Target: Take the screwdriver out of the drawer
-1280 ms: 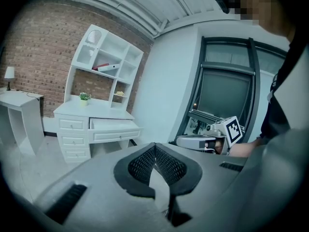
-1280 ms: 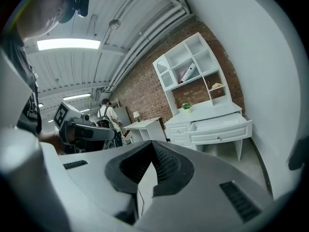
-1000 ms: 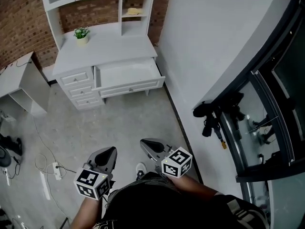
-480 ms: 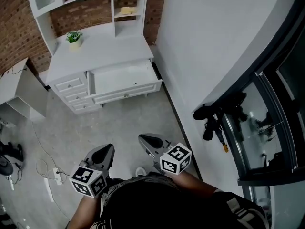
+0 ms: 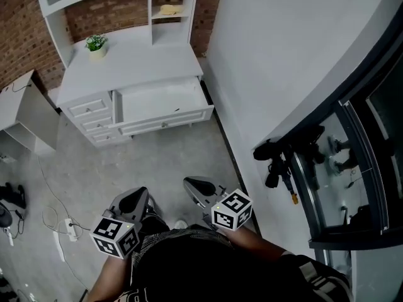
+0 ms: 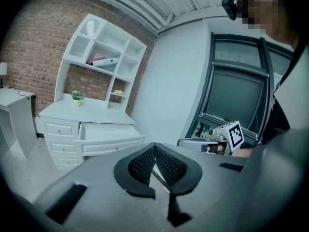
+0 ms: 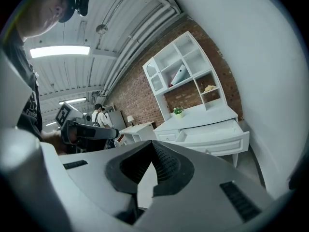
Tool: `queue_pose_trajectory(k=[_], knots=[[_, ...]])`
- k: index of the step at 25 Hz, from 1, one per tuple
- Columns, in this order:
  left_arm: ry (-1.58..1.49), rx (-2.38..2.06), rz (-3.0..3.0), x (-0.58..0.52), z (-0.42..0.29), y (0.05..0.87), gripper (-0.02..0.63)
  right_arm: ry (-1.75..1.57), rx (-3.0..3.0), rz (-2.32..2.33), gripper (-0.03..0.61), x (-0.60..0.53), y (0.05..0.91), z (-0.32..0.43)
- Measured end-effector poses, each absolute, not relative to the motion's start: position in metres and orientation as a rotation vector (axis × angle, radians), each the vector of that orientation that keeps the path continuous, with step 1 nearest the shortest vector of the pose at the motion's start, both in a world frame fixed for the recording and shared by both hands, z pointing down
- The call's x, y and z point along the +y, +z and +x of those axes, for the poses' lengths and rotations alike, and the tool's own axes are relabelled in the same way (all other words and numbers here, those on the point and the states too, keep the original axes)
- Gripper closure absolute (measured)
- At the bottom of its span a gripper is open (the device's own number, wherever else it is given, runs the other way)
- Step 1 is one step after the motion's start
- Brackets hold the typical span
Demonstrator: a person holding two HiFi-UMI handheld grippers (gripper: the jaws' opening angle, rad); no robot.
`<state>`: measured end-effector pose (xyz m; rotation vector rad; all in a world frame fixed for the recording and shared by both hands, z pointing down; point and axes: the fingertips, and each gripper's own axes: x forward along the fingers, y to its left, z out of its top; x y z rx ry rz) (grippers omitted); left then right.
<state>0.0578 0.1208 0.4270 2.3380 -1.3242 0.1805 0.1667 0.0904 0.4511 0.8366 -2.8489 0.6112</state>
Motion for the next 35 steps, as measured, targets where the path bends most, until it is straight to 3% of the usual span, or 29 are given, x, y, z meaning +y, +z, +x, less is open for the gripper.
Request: queue_pose_trajectory(k=[15, 25, 35], knots=[[0.138, -1.302, 2.366, 0.033, 0.03, 0.429, 0.598, 0.567, -2.794, 0.865, 0.575, 0.016, 0.457, 0.144], [0.079, -1.324, 2.342, -0.051, -0.036, 0.431, 0.598, 0.524, -2.727, 0.852, 0.575, -0.069, 0.457, 0.087], [0.234, -1.249, 2.412, -0.143, -0.092, 0.441, 0.598, 0.526, -2.665, 0.932, 0.575, -0.159, 0.464, 0.035]])
